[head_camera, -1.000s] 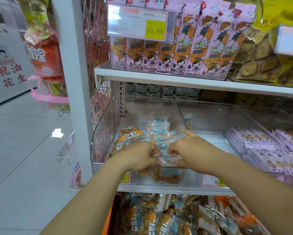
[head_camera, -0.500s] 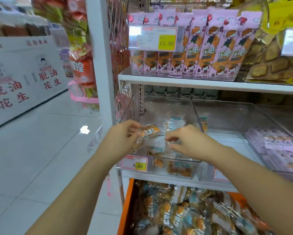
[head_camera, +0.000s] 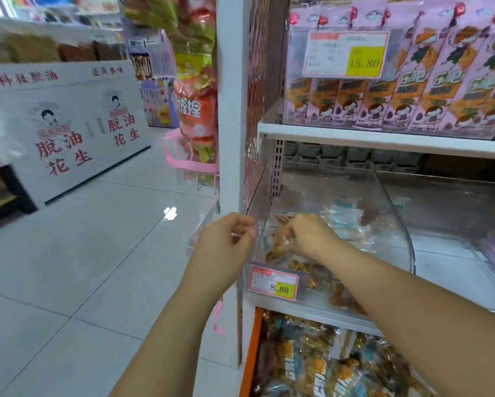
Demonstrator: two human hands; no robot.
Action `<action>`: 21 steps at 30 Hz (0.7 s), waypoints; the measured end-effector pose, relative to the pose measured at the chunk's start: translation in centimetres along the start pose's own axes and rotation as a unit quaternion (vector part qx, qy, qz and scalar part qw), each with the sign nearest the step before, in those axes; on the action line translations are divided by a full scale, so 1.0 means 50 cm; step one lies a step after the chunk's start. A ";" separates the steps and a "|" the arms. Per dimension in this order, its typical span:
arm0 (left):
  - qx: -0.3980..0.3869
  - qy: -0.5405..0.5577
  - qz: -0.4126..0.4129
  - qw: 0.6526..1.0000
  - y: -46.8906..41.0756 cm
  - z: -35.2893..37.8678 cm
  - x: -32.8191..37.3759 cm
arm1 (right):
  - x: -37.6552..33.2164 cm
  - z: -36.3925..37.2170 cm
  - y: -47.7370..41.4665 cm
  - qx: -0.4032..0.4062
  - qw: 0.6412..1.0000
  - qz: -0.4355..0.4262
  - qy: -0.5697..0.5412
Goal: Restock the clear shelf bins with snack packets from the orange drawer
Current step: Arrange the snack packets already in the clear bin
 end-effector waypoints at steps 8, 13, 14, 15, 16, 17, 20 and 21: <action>0.004 -0.004 -0.008 1.000 0.000 -0.005 0.010 | 0.024 -0.170 0.088 0.109 0.969 -0.054 -0.215; 0.036 0.082 -0.059 0.994 0.027 -0.013 0.018 | 0.043 -0.246 0.185 0.090 0.905 -0.058 -0.412; 0.032 0.137 -0.088 0.986 0.035 -0.004 0.015 | 0.041 -0.255 0.203 0.105 0.892 -0.061 -0.435; 0.023 0.203 -0.120 0.971 0.043 0.011 0.012 | 0.040 -0.257 0.218 0.118 0.882 -0.064 -0.453; 0.014 0.269 -0.147 0.952 0.051 0.028 0.013 | 0.033 -0.256 0.232 0.121 0.874 -0.070 -0.465; 0.013 0.319 -0.161 0.934 0.055 0.040 0.015 | 0.023 -0.251 0.241 0.115 0.870 -0.080 -0.473; 0.070 0.344 -0.153 0.924 0.053 0.026 0.012 | 0.006 -0.233 0.236 0.065 0.853 -0.111 -0.506; 0.089 0.324 -0.137 0.932 0.049 0.011 0.010 | 0.010 -0.226 0.220 0.051 0.854 -0.111 -0.506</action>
Point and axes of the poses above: each hand's wrist, its own y-axis away from the middle knuckle, its own z-axis out of the palm, x = y × z, the point moved 9 cm from there along -y, towards the middle knuckle, and after that the axes turned 8 degrees about z, right-handed, at the moved point
